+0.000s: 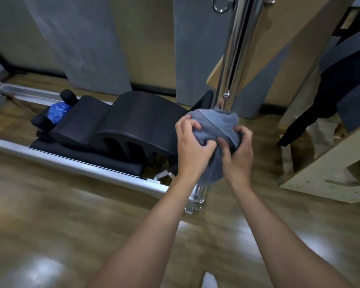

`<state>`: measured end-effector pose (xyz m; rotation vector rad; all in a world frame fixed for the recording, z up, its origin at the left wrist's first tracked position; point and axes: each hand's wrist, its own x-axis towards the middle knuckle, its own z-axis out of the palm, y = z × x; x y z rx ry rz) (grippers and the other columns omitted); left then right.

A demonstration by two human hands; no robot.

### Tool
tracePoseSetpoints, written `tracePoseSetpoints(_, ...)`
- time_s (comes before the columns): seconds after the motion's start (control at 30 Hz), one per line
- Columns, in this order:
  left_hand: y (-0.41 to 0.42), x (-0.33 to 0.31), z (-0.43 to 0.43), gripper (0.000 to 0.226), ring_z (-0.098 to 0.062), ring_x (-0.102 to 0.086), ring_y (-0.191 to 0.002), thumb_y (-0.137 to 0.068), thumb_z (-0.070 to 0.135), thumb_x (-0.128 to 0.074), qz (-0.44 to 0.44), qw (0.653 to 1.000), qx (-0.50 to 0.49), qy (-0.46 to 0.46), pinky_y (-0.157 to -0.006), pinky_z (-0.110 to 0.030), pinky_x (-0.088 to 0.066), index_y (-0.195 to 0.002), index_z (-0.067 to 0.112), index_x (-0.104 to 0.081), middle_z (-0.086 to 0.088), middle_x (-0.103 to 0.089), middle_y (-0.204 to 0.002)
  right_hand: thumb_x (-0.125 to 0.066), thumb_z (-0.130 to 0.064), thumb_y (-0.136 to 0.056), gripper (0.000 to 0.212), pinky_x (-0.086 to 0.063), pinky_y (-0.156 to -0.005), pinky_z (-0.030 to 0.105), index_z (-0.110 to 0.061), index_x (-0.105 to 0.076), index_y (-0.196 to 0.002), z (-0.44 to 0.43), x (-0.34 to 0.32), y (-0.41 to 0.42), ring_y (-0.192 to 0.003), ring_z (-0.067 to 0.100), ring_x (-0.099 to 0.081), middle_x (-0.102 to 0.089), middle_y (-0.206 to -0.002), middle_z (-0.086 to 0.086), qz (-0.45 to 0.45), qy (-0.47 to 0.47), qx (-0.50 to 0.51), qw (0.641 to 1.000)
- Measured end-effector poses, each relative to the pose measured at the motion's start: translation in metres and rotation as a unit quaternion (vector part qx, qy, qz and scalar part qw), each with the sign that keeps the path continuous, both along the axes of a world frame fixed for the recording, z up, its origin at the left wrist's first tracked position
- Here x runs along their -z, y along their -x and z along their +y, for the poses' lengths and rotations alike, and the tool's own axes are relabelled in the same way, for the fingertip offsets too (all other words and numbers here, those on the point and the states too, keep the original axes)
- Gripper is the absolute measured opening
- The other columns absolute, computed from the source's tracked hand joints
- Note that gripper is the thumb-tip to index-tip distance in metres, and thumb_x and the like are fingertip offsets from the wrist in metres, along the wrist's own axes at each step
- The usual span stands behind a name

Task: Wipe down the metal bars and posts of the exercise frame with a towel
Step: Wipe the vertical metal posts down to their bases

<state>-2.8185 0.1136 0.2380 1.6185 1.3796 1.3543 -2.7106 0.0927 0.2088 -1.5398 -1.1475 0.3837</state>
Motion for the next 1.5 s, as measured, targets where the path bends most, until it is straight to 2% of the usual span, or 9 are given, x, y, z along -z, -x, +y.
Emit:
tracePoseSetpoints(0.33, 0.007, 0.03, -0.014, 0.032, -0.002, -0.052, -0.1, -0.074, -0.002, -0.069, -0.039, 0.992, -0.023, 0.114, -0.095, -0.011, -0.04, -0.094, 0.017, -0.054, 0.006, -0.043, -0.112, -0.069, -0.023, -0.086, 0.031, -0.046, -0.086, 0.032, -0.02, -0.051, -0.111, -0.014, 0.029, -0.006, -0.101, 0.016, -0.058, -0.059, -0.107, -0.007, -0.044, 0.119, -0.009, 0.992)
tracePoseSetpoints(0.4, 0.009, 0.027, -0.009, 0.035, -0.008, -0.052, -0.111, -0.072, -0.004, -0.068, -0.069, 0.995, -0.049, 0.05, -0.095, -0.005, -0.036, -0.097, 0.017, -0.054, 0.004, -0.045, -0.118, -0.068, -0.021, -0.087, 0.029, -0.047, -0.09, 0.033, -0.018, -0.053, -0.112, -0.013, 0.025, -0.004, -0.101, 0.011, -0.056, -0.059, -0.108, -0.007, -0.037, 0.06, 0.012, 0.997)
tracePoseSetpoints(0.5, 0.008, 0.021, -0.004, 0.044, -0.015, -0.056, -0.116, -0.07, 0.003, -0.068, -0.132, 0.988, -0.078, -0.008, -0.1, -0.026, -0.046, -0.106, 0.023, -0.052, 0.005, -0.049, -0.12, -0.069, -0.022, -0.087, 0.035, -0.044, -0.094, 0.027, -0.016, -0.053, -0.117, -0.008, 0.013, 0.013, -0.106, 0.011, -0.053, -0.055, -0.113, -0.008, -0.017, -0.045, 0.034, 0.998)
tracePoseSetpoints(0.63, 0.003, 0.016, 0.009, 0.056, 0.012, -0.056, -0.092, -0.071, -0.002, -0.066, -0.111, 0.991, -0.012, 0.073, -0.072, -0.009, -0.047, -0.116, 0.022, -0.043, 0.014, -0.054, -0.104, -0.074, -0.031, -0.076, 0.049, -0.047, -0.093, 0.04, -0.023, -0.044, -0.114, -0.001, 0.033, 0.021, -0.105, 0.017, -0.053, -0.051, -0.113, -0.005, 0.037, 0.012, 0.011, 0.999)
tracePoseSetpoints(0.73, 0.007, 0.027, 0.009, 0.056, 0.006, -0.061, -0.081, -0.072, 0.0, -0.068, -0.053, 0.996, -0.001, 0.069, -0.061, -0.011, -0.048, -0.112, 0.026, -0.037, 0.004, -0.056, -0.101, -0.074, -0.02, -0.078, 0.043, -0.05, -0.087, 0.044, -0.025, -0.043, -0.108, -0.005, 0.04, 0.016, -0.098, 0.016, -0.058, -0.055, -0.108, -0.001, 0.046, 0.067, -0.008, 0.997)
tracePoseSetpoints(0.97, 0.021, 0.077, -0.012, 0.05, -0.004, -0.056, -0.097, -0.08, 0.013, -0.071, -0.042, 0.99, -0.057, 0.12, -0.09, -0.022, -0.047, -0.123, 0.026, -0.051, 0.009, -0.058, -0.11, -0.062, 0.005, -0.069, 0.051, -0.041, -0.08, 0.031, -0.016, -0.055, -0.115, -0.009, 0.042, 0.005, -0.096, 0.023, -0.048, -0.053, -0.115, 0.005, -0.293, 0.033, -0.075, 0.953)
tracePoseSetpoints(1.1, 0.01, 0.084, -0.006, 0.073, 0.0, -0.042, -0.114, -0.075, 0.011, -0.077, 0.001, 0.994, 0.014, 0.108, -0.083, 0.006, -0.031, -0.137, 0.029, -0.042, 0.005, -0.037, -0.132, -0.065, 0.007, -0.076, 0.041, -0.037, -0.079, 0.018, -0.009, -0.057, -0.113, -0.005, 0.073, -0.031, -0.098, 0.025, -0.058, -0.059, -0.108, 0.004, -0.185, 0.068, -0.095, 0.976)
tracePoseSetpoints(1.37, -0.009, 0.103, -0.003, 0.067, -0.002, -0.046, -0.126, -0.071, 0.014, -0.068, -0.099, 0.993, -0.018, 0.064, -0.102, -0.017, -0.042, -0.133, 0.036, -0.051, 0.01, -0.044, -0.137, -0.064, 0.009, -0.083, 0.043, -0.048, -0.098, 0.038, -0.005, -0.057, -0.123, -0.002, 0.103, -0.016, -0.115, 0.022, -0.059, -0.061, -0.123, 0.008, -0.067, -0.067, -0.032, 0.995)
tracePoseSetpoints(1.5, -0.011, 0.149, 0.007, 0.069, -0.01, -0.047, -0.123, -0.071, 0.009, -0.071, -0.031, 0.985, -0.008, 0.168, -0.095, -0.016, -0.04, -0.132, 0.03, -0.048, 0.008, -0.04, -0.134, -0.064, 0.005, -0.085, 0.04, -0.047, -0.095, 0.022, -0.009, -0.057, -0.122, 0.001, 0.157, -0.032, -0.107, 0.005, -0.056, -0.058, -0.118, -0.005, -0.08, 0.026, -0.114, 0.99)
